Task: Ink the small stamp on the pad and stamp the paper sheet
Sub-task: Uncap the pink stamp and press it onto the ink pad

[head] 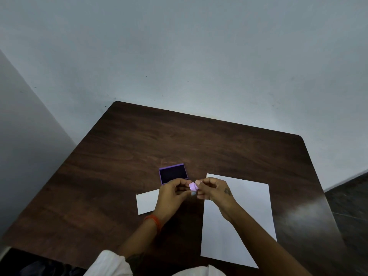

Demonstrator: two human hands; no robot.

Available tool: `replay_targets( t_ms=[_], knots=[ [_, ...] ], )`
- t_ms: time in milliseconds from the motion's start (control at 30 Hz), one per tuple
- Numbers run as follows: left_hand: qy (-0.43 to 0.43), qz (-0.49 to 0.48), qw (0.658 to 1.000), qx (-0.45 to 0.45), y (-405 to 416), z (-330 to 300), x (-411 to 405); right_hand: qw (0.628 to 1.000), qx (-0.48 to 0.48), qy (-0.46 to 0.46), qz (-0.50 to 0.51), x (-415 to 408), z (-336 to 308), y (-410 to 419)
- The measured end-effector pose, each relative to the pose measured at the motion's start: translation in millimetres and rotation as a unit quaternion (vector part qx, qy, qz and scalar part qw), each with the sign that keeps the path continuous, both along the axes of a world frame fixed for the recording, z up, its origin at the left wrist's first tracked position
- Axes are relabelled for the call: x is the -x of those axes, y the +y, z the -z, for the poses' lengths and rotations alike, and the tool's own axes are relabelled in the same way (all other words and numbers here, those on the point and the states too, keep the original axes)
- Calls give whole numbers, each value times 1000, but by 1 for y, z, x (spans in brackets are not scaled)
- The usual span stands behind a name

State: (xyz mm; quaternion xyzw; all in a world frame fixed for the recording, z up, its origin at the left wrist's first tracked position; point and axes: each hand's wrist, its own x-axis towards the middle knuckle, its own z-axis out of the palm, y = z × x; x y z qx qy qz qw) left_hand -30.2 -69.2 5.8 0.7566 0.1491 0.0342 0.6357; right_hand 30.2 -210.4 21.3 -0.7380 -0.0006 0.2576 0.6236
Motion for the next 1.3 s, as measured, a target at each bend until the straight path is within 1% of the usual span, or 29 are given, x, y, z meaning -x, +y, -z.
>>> replay_targets(
  t_ms=[133,200,267,333,467,533,600,700,767,867,1033,1133,1300],
  knots=[
    [0,5,1000,-3,1,-1,1,999,1,-28,-25,0,-3,-4],
    [-3,7,1000,-3,1,-1,1,999,-13,-14,-33,0,-4,-3],
    [-6,8,1000,-11,1,-1,0,1000,-5,-2,-22,0,-4,-1],
    [-7,12,1000,-20,1,0,0,1000,9,-11,-20,1,-4,0],
    [1,13,1000,-19,2,4,-1,1000,-13,6,-19,0,-4,-3],
    [10,6,1000,-11,3,7,-1,998,-38,48,-6,-3,-4,-6],
    [23,0,1000,2,3,10,-1,990,-88,113,19,-6,-3,-10],
    [44,3,999,16,1,16,-3,954,-192,222,56,-8,-1,-17],
    [53,15,998,12,-1,21,-4,928,-244,271,74,-7,0,-20],
    [60,31,997,-36,-7,30,-5,910,-277,298,83,-4,1,-23],
    [81,68,986,-126,-12,41,-7,898,-298,311,93,-3,1,-25],
    [86,74,981,-160,-11,45,-5,897,-311,303,86,-3,-2,-24],
    [89,74,968,-224,-8,50,-6,904,-305,291,71,-5,-9,-20]
  ],
)
